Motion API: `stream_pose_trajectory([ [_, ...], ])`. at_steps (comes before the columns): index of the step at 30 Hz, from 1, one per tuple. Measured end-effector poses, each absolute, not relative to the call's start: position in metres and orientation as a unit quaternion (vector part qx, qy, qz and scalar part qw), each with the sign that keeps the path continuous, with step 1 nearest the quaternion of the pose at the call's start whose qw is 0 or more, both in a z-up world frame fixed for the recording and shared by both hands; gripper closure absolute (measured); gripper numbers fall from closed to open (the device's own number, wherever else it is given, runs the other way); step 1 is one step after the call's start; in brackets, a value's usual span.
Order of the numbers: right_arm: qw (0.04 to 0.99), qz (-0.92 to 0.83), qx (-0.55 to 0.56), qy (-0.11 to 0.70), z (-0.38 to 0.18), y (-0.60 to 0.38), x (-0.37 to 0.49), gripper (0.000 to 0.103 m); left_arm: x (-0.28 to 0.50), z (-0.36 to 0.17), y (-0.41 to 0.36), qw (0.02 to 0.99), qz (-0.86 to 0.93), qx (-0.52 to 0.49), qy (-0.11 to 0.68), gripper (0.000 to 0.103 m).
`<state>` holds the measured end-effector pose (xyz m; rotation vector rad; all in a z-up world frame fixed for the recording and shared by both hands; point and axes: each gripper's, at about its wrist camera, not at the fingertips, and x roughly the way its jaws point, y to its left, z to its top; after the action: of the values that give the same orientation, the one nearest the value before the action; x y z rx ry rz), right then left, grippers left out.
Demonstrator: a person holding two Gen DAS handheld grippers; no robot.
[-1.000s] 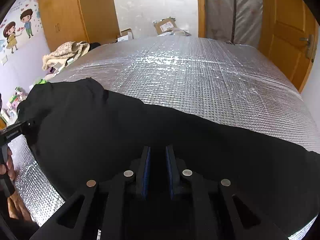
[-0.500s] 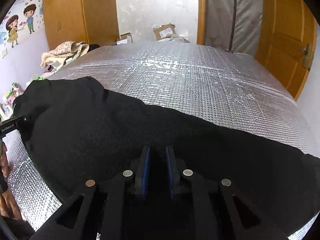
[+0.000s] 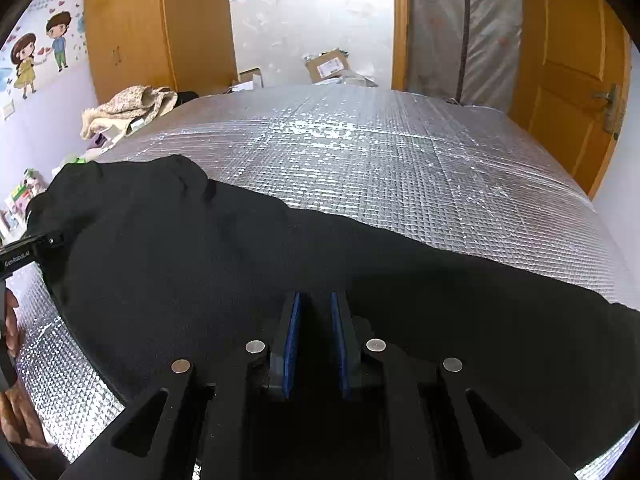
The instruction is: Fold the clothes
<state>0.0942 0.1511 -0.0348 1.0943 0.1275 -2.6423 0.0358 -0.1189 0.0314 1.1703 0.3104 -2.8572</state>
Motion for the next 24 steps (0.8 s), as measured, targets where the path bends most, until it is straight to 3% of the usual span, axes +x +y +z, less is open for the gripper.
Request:
stream_pose_trajectory([
  [5, 0.145, -0.912, 0.384, 0.001, -0.033, 0.184, 0.105, 0.086, 0.035, 0.031, -0.118, 0.021, -0.921, 0.377, 0.096, 0.099],
  [11, 0.027, -0.925, 0.373, -0.067, -0.041, 0.294, 0.134, 0.087, 0.035, 0.032, -0.114, 0.028, -0.922, 0.378, 0.081, 0.099],
  [17, -0.003, -0.930, 0.358, -0.084, -0.033, 0.301, 0.155, 0.083, 0.034, 0.033, -0.115, 0.027, -0.921, 0.379, 0.083, 0.099],
  [24, 0.159, -0.919, 0.360, -0.016, -0.028, 0.182, 0.141, 0.083, 0.058, 0.041, -0.143, 0.027, -0.927, 0.349, 0.134, 0.095],
])
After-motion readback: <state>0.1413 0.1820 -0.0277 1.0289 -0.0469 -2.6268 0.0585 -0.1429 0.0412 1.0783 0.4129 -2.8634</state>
